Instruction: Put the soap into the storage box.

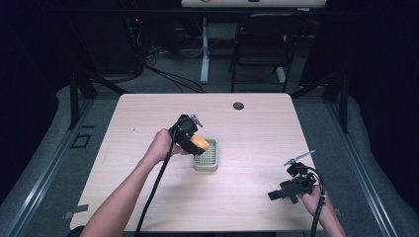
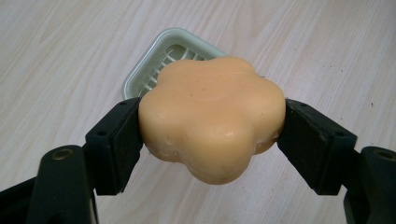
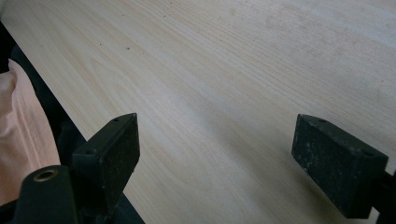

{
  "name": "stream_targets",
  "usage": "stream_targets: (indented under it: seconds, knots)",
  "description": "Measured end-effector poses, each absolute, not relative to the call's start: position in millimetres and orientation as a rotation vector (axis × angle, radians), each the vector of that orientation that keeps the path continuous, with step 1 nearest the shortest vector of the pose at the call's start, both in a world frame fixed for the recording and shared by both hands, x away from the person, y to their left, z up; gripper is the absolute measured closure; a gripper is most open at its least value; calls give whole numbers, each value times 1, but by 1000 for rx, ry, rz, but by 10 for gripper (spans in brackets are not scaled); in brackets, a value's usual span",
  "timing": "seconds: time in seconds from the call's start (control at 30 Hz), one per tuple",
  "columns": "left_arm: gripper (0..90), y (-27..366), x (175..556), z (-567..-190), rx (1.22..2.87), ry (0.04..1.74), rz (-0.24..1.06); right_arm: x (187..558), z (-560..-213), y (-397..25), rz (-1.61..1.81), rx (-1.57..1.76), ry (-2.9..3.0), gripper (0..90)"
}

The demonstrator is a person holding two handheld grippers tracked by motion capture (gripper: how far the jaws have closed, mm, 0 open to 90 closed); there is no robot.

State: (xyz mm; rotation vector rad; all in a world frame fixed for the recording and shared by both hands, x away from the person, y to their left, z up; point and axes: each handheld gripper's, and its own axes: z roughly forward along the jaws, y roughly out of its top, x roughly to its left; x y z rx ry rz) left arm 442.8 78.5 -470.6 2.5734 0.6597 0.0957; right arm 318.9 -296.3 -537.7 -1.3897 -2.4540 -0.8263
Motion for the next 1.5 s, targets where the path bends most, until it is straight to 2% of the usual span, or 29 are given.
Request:
stream_targets:
  seconds: [1.03,1.5]
  knots:
    - [253,58,462,-501,2578,701,44,320,-538,-297,-815,-1372,-2455,150]
    - [253,51,466,-515,2537,746,69,320,-538,-297,-810,-1369,-2453,150]
